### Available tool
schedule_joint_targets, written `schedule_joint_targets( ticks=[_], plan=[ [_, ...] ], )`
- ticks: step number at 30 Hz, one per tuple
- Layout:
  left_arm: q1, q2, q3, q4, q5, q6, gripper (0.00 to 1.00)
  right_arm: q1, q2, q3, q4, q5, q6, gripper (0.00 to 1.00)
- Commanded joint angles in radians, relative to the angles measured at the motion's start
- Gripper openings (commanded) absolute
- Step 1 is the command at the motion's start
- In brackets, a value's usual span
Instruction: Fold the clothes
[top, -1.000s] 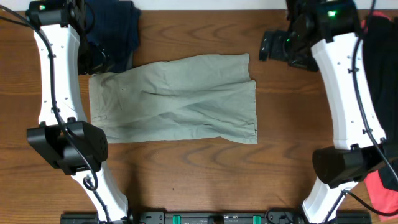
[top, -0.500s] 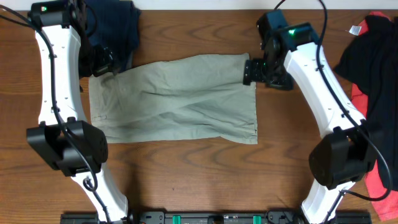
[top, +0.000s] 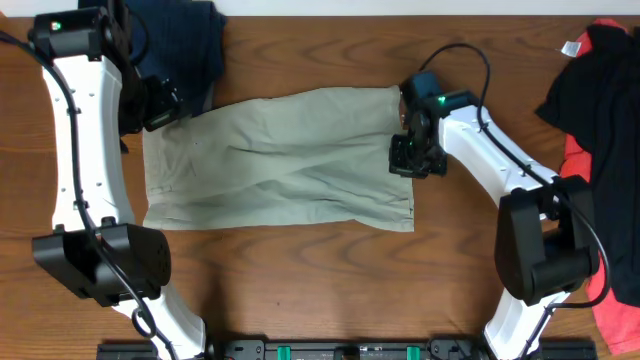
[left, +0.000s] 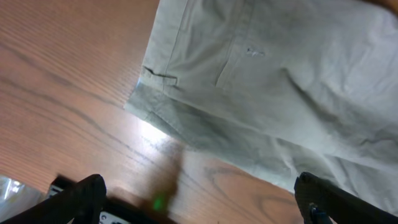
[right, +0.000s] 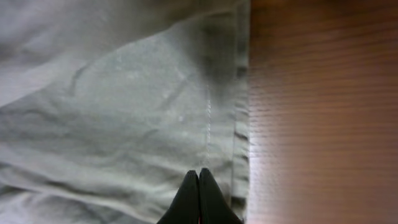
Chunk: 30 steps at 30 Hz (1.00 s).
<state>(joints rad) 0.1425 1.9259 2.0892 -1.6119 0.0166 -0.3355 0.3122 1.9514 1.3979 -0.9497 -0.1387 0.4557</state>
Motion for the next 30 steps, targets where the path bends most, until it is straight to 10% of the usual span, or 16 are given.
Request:
schedule_joint_targets(
  ticks=[1, 30],
  plan=[
    [0.005, -0.003, -0.038, -0.074, -0.002, 0.013, 0.98, 0.011, -0.002, -0.047, 0.051, -0.047, 0.004, 0.01],
    [0.005, -0.003, -0.111, -0.01, -0.002, 0.013, 0.98, 0.003, -0.002, -0.216, 0.213, 0.174, 0.136, 0.01]
  ],
)
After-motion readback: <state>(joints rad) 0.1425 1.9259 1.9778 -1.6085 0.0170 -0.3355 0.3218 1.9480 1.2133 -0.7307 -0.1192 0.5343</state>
